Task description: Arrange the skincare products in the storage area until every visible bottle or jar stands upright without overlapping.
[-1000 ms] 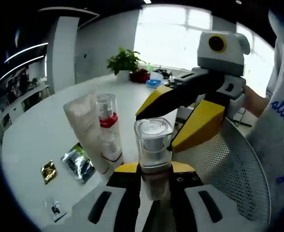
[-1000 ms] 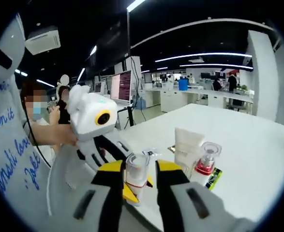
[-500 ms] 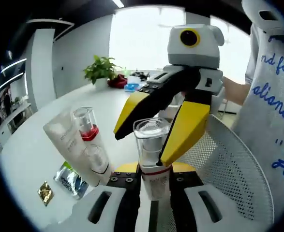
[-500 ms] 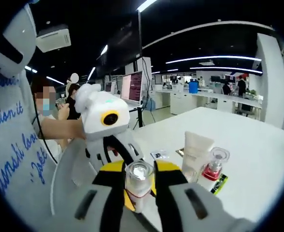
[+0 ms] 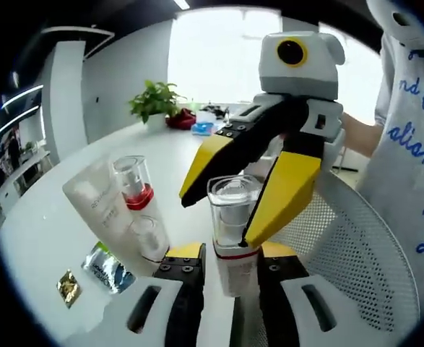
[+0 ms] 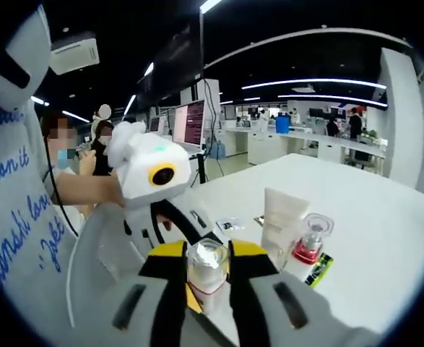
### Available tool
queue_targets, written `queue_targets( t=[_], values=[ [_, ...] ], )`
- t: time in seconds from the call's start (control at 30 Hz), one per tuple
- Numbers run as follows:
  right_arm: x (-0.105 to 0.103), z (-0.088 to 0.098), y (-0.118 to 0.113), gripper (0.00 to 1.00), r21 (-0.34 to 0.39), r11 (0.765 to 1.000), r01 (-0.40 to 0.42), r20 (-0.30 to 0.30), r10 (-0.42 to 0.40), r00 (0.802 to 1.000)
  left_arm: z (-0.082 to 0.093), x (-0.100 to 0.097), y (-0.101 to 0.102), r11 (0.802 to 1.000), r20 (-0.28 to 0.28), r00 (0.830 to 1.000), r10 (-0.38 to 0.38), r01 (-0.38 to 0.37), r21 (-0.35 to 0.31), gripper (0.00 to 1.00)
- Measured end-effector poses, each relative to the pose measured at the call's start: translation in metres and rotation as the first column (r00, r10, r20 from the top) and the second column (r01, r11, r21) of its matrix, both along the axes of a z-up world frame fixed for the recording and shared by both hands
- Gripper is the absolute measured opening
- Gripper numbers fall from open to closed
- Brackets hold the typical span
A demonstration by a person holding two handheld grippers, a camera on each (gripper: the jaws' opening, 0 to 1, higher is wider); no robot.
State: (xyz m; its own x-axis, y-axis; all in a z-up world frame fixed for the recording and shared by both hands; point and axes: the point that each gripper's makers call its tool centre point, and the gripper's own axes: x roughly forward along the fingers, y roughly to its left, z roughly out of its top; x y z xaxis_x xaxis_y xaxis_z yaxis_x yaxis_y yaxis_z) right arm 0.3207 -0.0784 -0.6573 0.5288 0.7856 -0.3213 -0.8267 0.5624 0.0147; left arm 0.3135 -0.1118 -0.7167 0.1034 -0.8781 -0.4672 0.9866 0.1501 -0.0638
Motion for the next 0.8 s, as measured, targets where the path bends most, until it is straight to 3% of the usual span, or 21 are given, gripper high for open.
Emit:
queue_targets(
  t=[0.53, 0.8],
  values=[
    [0.034, -0.034, -0.059, 0.20, -0.100, 0.984, 0.146, 0.000, -0.147, 0.989, -0.016, 0.010, 0.006, 0.998, -0.035, 0.998, 0.050, -0.048, 0.050, 0.26],
    [0.056, -0.043, -0.078, 0.20, -0.108, 0.982, 0.156, 0.013, -0.155, 0.988, -0.018, 0.008, 0.005, 0.998, -0.055, 0.997, 0.044, -0.041, 0.050, 0.25]
  ],
)
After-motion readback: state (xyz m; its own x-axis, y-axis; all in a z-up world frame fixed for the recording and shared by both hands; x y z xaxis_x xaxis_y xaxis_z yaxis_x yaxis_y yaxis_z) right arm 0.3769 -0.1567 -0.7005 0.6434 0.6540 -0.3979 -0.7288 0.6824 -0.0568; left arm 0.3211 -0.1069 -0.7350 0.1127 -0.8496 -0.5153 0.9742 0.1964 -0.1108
